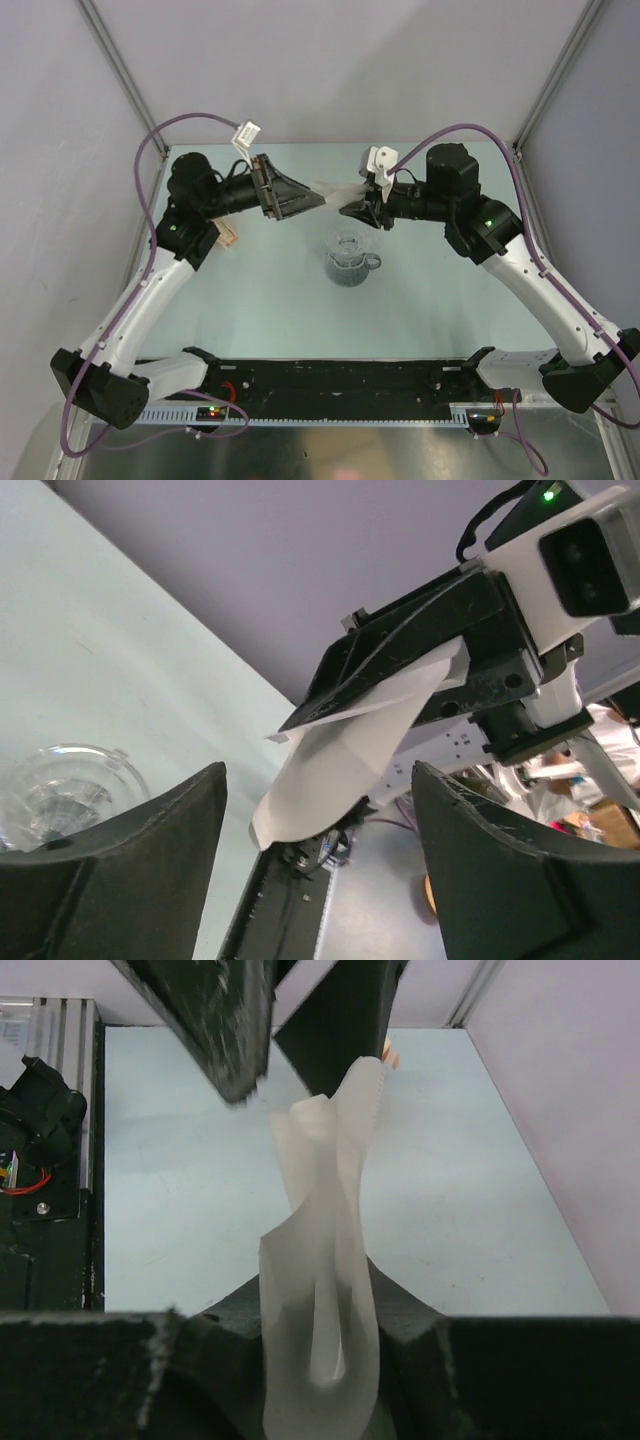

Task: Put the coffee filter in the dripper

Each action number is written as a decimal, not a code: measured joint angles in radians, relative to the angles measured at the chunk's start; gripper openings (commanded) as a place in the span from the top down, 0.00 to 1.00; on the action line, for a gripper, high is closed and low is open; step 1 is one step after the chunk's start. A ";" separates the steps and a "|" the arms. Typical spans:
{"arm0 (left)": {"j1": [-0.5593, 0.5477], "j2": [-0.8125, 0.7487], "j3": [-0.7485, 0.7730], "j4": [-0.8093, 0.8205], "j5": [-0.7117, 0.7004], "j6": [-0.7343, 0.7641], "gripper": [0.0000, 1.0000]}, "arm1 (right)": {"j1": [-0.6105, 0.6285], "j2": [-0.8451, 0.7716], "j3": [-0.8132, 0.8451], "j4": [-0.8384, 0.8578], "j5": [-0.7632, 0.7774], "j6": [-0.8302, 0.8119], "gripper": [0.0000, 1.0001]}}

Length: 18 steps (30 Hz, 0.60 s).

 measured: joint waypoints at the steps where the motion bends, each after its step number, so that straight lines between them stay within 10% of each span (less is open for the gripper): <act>1: 0.014 -0.011 0.001 -0.002 0.004 0.020 0.11 | -0.002 -0.001 0.000 0.000 0.000 0.004 0.75; 18: 0.005 -0.092 0.250 -0.317 0.024 0.736 0.00 | 0.007 -0.021 -0.011 -0.002 -0.030 0.034 0.76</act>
